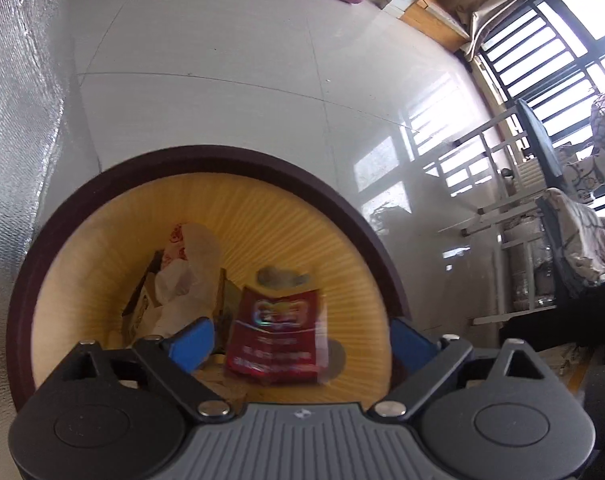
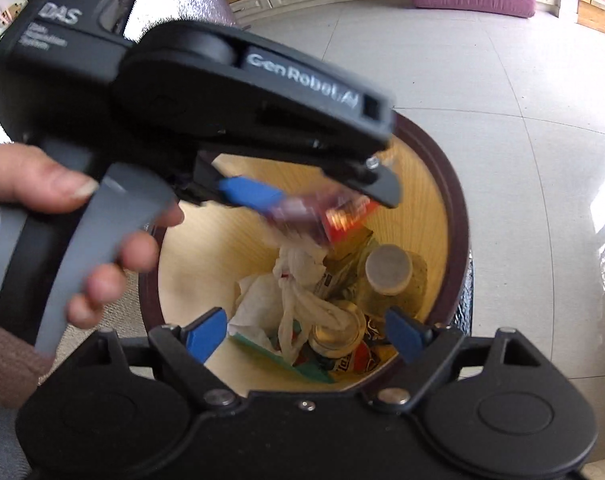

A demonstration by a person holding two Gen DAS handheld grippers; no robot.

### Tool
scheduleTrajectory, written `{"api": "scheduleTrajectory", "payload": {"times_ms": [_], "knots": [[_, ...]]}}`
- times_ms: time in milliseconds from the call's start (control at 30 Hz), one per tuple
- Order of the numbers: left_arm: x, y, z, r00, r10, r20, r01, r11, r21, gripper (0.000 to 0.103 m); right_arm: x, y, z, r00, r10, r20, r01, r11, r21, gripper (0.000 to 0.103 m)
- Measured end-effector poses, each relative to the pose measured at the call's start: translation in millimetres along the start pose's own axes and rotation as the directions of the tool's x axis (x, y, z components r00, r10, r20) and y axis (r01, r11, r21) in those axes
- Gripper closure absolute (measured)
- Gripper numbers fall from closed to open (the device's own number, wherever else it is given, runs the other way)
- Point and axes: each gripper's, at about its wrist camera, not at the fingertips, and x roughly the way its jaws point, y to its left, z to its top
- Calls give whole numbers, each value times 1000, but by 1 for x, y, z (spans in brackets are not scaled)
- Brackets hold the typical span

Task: Collect trash
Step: 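Open both grippers over the wastebasket to drop the pack and wrapper, then withdraw both grippers upward away from the wastebasket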

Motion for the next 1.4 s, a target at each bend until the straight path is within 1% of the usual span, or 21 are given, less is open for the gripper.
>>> {"api": "scheduleTrajectory", "payload": {"times_ms": [100, 400, 633, 833, 1000, 1200, 1333, 1400], "knots": [[1, 5, -3, 1000, 1, -19, -1, 1000, -15, 8, -4, -1, -1, 1000, 1, 8, -1, 1000, -2, 16], [-14, 17, -12, 999, 31, -20, -32, 999, -41, 8, -12, 3, -2, 1000, -15, 18, 15, 1000, -15, 16], [-37, 20, -19, 999, 44, -2, -44, 998, -42, 8, -22, 2, -2, 997, -74, 28, 74, 997, 10, 16], [-68, 16, -26, 998, 46, 37, -44, 998, -38, 8, -36, 7, -2, 992, -112, 59, 110, 994, 24, 15], [-100, 8, -34, 995, 52, 80, -51, 999, -14, 8, -59, 13, -1, 984, -150, 96, 147, 988, 35, 10], [-145, -2, -46, 985, 72, 154, -75, 997, 19, 6, -92, 25, -2, 974, -157, 162, 151, 987, 46, 5], [-174, -9, -58, 977, 79, 200, -90, 995, 48, 3, -115, 34, -4, 963, -181, 201, 173, 983, 56, 0], [-186, -12, -65, 973, 79, 216, -94, 994, 58, 1, -128, 37, -5, 956, -193, 219, 183, 981, 64, 0]]}}
